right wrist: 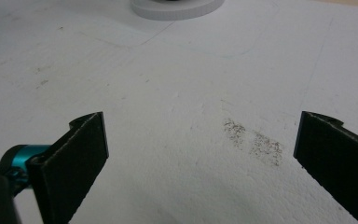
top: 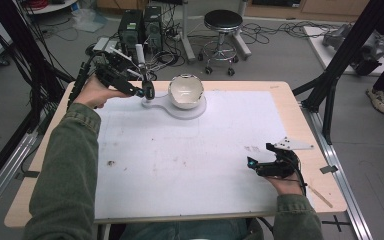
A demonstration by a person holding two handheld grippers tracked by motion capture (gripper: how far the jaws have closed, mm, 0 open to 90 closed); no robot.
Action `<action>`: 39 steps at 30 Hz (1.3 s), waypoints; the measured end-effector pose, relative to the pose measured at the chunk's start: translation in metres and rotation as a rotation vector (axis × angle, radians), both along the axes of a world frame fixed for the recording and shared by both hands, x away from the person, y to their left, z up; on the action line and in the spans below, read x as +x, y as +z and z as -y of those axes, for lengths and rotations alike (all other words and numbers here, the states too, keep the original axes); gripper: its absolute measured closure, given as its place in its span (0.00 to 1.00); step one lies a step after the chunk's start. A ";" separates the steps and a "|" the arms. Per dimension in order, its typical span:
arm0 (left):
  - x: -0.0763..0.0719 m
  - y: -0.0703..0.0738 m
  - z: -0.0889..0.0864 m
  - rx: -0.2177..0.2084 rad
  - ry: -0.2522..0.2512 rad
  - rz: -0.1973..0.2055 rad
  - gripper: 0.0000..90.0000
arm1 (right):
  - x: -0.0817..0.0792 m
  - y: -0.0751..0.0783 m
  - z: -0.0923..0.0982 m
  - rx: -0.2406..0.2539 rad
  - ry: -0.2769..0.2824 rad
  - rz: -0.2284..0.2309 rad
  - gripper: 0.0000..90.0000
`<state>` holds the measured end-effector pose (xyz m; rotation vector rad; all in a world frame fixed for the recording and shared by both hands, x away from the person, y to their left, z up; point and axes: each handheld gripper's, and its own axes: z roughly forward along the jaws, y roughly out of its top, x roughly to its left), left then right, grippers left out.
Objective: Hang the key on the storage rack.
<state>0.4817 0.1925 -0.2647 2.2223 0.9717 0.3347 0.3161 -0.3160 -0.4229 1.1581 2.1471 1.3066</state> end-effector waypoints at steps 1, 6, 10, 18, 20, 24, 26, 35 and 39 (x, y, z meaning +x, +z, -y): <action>-0.002 0.000 0.000 -0.004 -0.001 0.002 0.02 | 0.000 0.000 0.000 -0.002 0.001 0.003 0.02; -0.012 -0.003 -0.003 -0.005 0.000 0.015 0.02 | 0.000 0.000 -0.001 -0.001 0.000 0.001 0.02; -0.018 -0.007 -0.005 -0.005 0.006 0.025 0.02 | 0.000 0.001 -0.001 -0.001 -0.002 0.000 0.02; -0.034 -0.019 -0.008 -0.010 0.012 0.034 0.02 | 0.000 0.000 -0.001 -0.004 0.000 -0.001 0.02; -0.038 -0.023 -0.010 -0.011 0.016 0.043 0.02 | 0.000 0.000 -0.001 -0.004 0.000 -0.002 0.02; -0.047 -0.030 -0.014 -0.013 0.017 0.050 0.02 | 0.000 0.000 -0.001 -0.006 0.002 0.002 0.02; -0.050 -0.033 -0.015 -0.014 0.021 0.051 0.02 | 0.000 0.000 -0.002 -0.008 0.000 0.002 0.02; -0.068 -0.051 -0.026 -0.044 0.036 0.057 0.02 | 0.001 -0.001 -0.003 -0.024 0.007 -0.002 0.02; -0.084 -0.060 -0.021 -0.062 -0.008 0.069 0.02 | 0.002 -0.001 -0.004 -0.030 0.007 -0.007 0.02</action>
